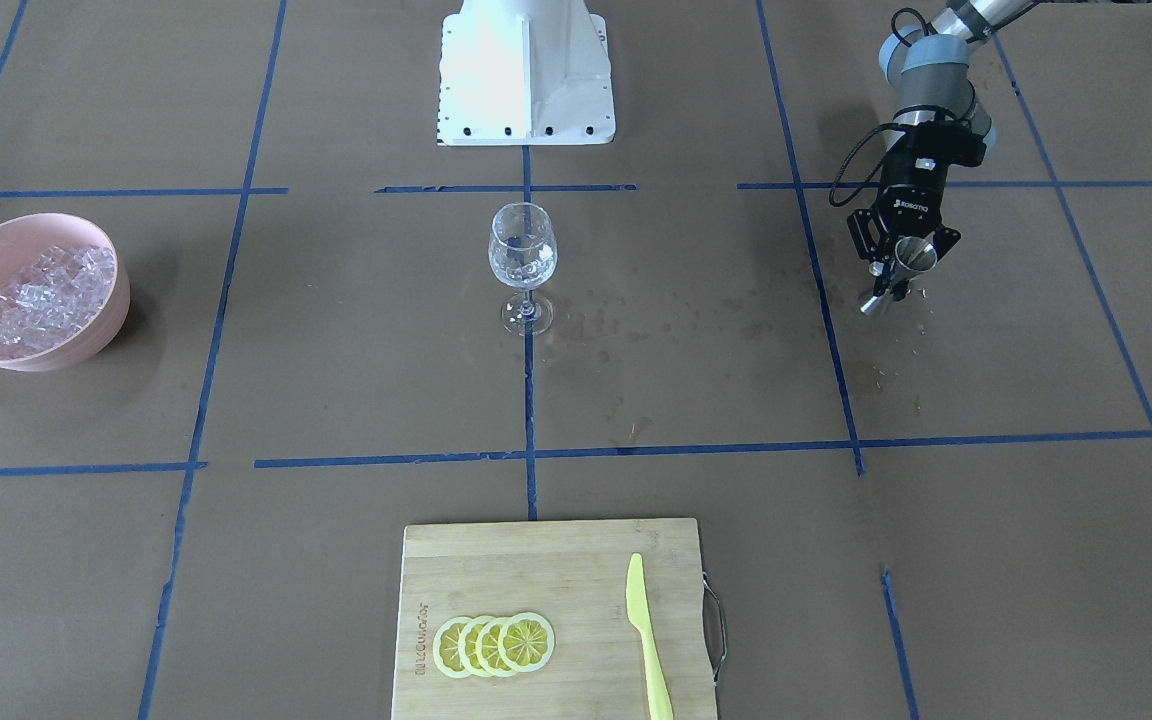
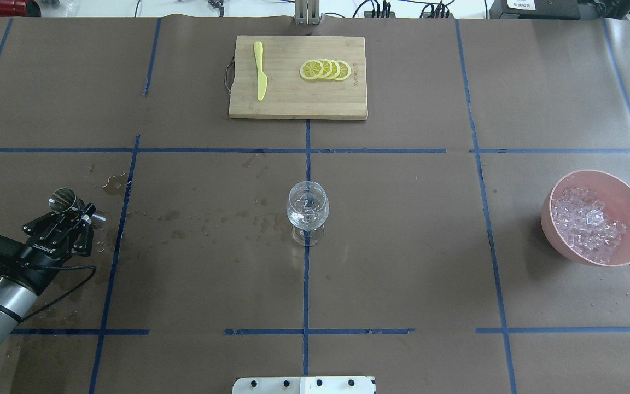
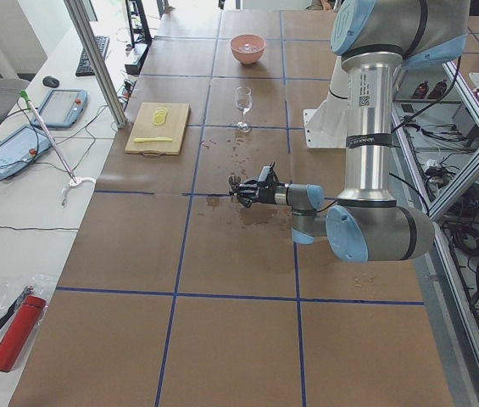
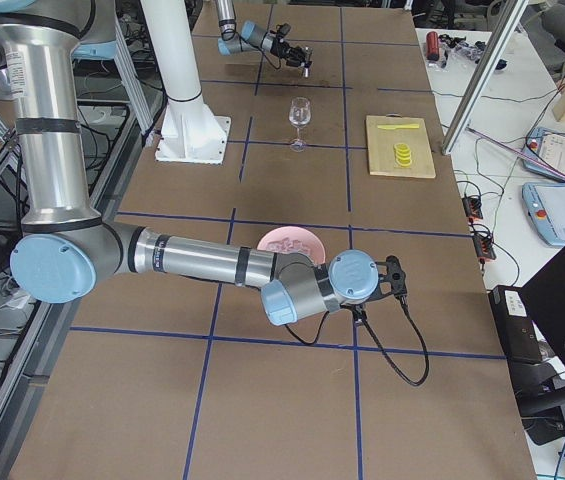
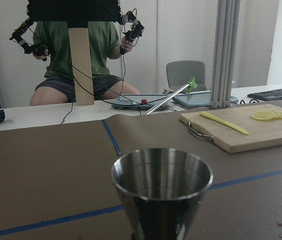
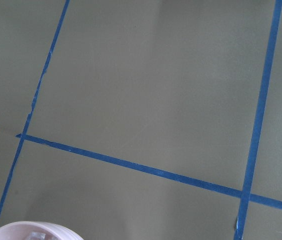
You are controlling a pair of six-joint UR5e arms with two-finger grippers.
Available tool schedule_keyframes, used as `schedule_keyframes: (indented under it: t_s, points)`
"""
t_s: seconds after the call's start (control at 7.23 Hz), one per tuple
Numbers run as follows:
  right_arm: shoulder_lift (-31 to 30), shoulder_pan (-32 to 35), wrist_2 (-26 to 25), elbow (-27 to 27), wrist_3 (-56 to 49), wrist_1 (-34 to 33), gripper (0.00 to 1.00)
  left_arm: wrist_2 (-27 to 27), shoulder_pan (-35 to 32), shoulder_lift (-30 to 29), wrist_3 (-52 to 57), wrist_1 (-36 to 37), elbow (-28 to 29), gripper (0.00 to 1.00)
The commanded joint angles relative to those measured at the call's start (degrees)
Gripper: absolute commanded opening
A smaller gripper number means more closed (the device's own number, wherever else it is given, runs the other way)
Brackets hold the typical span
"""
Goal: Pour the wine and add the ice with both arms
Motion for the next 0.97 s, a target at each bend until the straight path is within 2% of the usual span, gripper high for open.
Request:
schedule_keyframes:
  t_s: [0.0, 0.28, 0.83]
  points:
    - [-0.1, 0.0, 0.1, -0.1, 0.1, 0.0, 1.00, -0.4, 0.9, 0.0, 0.0, 0.1, 1.0, 0.02]
    - [-0.1, 0.0, 0.1, -0.1, 0.1, 0.0, 1.00, -0.6, 1.4, 0.0, 0.0, 0.2, 1.2, 0.14]
    - [-0.1, 0.0, 0.1, 0.0, 0.0, 0.0, 1.00, -2.9, 1.6, 0.1, -0.2, 0.2, 1.4, 0.31]
